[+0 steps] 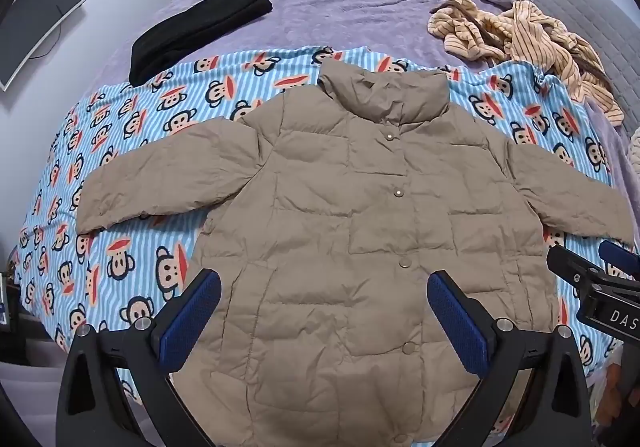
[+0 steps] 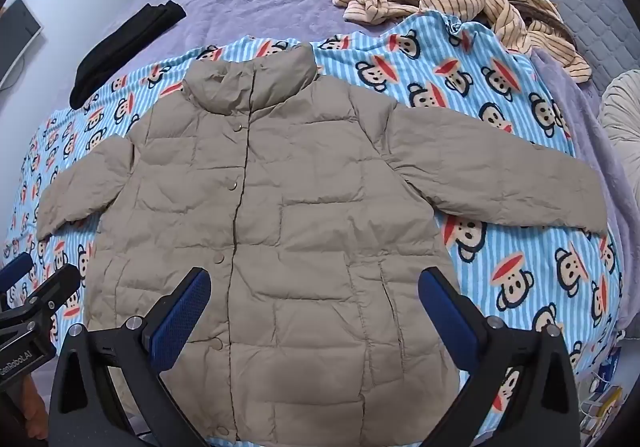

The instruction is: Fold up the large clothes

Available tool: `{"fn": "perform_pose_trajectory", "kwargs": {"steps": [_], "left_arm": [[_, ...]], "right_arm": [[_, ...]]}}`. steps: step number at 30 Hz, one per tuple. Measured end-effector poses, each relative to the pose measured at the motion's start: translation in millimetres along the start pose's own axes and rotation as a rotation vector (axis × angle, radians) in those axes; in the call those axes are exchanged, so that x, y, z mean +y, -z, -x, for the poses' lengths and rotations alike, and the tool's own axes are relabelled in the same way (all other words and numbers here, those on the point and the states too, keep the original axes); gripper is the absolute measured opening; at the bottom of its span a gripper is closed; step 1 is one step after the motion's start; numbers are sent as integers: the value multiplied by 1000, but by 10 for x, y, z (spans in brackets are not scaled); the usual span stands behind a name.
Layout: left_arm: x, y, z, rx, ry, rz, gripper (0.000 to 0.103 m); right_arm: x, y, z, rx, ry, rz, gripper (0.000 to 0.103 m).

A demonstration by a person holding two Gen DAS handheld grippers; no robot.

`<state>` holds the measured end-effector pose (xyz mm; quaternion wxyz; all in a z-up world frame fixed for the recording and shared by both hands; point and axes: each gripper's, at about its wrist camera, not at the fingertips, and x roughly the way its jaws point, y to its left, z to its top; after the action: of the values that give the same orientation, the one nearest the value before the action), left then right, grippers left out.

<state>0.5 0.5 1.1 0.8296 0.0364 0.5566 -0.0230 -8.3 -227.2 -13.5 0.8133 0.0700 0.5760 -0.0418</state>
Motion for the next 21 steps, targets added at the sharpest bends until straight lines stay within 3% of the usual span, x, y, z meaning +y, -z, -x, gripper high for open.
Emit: {"fn": "perform_pose_trajectory", "kwargs": {"steps": [21], "left_arm": [[-9, 8, 3, 0, 1, 2, 103]], "right_arm": [[-8, 24, 34, -3, 4, 4, 103]]}}
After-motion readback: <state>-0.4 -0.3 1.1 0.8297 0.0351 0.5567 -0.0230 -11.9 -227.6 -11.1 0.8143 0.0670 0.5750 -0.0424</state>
